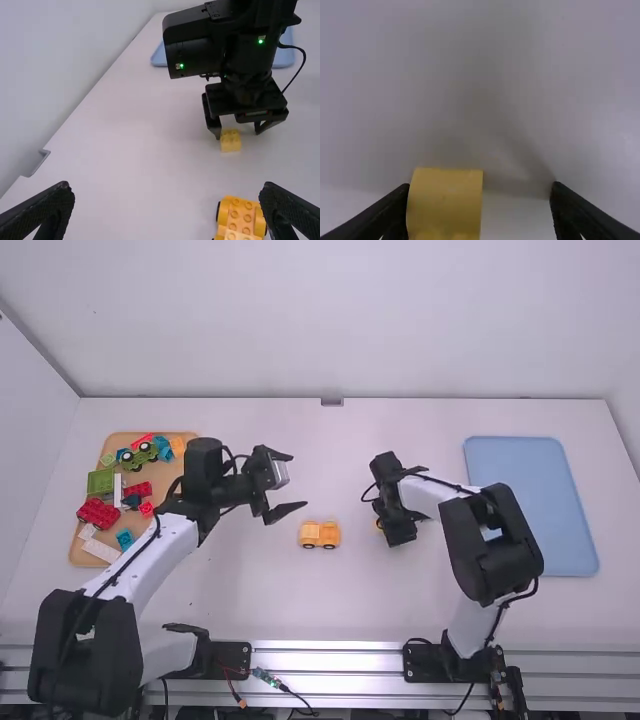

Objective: Assemble lego blocks to make yellow taxi

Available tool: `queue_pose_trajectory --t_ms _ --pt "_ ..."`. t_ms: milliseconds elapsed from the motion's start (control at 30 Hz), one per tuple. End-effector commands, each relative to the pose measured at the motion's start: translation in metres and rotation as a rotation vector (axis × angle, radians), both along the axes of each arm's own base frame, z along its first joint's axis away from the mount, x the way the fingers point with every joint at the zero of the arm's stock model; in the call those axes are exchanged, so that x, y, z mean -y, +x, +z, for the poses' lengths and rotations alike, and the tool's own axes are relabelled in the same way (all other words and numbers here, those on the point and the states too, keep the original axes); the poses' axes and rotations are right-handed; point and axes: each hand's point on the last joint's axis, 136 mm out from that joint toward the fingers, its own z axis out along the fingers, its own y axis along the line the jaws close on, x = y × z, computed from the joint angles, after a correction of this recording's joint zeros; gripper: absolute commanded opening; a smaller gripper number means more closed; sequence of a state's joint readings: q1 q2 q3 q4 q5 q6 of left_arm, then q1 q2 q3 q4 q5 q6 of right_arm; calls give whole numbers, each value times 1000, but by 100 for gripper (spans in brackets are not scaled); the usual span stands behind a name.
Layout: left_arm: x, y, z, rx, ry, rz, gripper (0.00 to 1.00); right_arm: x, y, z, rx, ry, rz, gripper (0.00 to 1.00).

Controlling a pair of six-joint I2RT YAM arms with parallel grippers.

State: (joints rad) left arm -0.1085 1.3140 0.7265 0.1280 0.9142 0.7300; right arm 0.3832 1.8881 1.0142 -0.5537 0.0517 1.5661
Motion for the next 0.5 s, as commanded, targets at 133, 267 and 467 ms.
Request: queue_pose_trajectory --t_ms 133,267,467 --pt "2 -6 -4 -22 -18 -29 99 1 7 11 -3 -34 25 72" --pt "2 -6 -4 -21 -18 -28 99 2 21 36 4 -64 41 74" --pt "0 -2 -7 -24 -1 -3 99 8 53 89 54 -171 248 99"
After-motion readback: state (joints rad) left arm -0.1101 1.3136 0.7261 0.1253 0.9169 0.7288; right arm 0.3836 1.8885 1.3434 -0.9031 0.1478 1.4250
